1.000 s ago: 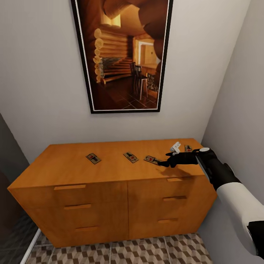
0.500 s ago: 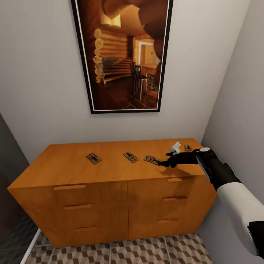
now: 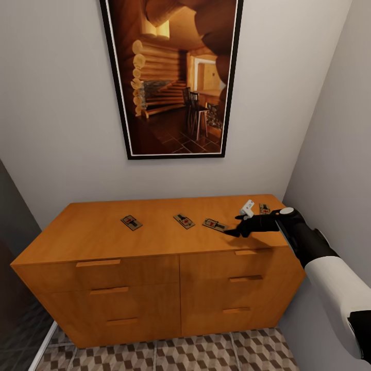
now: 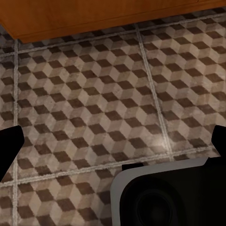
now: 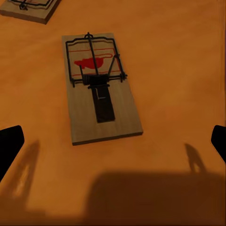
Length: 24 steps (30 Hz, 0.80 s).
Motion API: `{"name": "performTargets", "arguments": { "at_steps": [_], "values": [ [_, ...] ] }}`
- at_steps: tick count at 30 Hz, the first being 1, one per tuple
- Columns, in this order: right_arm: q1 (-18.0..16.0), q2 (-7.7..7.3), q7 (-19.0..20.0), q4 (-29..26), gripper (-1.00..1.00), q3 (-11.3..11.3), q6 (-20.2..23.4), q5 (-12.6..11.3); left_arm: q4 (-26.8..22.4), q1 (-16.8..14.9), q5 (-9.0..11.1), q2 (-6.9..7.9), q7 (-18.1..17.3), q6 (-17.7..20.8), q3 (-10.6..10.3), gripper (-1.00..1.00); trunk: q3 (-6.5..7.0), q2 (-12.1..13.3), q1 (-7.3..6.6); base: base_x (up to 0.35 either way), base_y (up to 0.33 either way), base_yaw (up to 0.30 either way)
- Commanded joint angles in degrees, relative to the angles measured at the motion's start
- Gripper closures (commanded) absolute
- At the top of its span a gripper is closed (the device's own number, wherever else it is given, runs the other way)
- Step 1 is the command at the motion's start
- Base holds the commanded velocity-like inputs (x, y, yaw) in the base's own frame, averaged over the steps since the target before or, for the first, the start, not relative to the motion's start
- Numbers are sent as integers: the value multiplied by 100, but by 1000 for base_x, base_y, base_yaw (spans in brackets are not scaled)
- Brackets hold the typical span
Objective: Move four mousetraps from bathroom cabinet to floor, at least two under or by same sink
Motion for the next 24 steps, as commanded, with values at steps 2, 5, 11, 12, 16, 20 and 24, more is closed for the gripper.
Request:
{"name": "performTargets", "arguments": {
  "at_steps": [2,5,11,12,16,20,24],
  "values": [
    [-3,-3,23,-10,-100,8,-41,108,6,-3,15,0,3,-20,-36,-100,-4,-3,0,0,0,0],
    [-3,1,31,-10,-100,4,-126,213,6,-3,15,0,3,-20,-36,-100,-4,-3,0,0,0,0],
    [-3,-1,40,-10,-100,-1,-179,271,6,-3,15,0,4,-20,-36,-100,-4,-3,0,0,0,0],
    [-3,-1,42,-10,-100,-3,-182,274,6,-3,15,0,3,-20,-36,-100,-4,-3,0,0,0,0],
    [-3,2,48,-22,-100,-7,-190,282,6,-3,15,0,6,-21,-36,-100,-4,-3,0,0,0,0],
    [-3,5,50,-35,-100,-9,-192,284,6,-3,15,0,9,-20,-36,-100,-4,-3,0,0,0,0],
    [-3,8,50,-41,-100,-9,-193,290,6,-3,15,0,10,-20,-36,-100,-4,-3,0,0,0,0]
  ]
}}
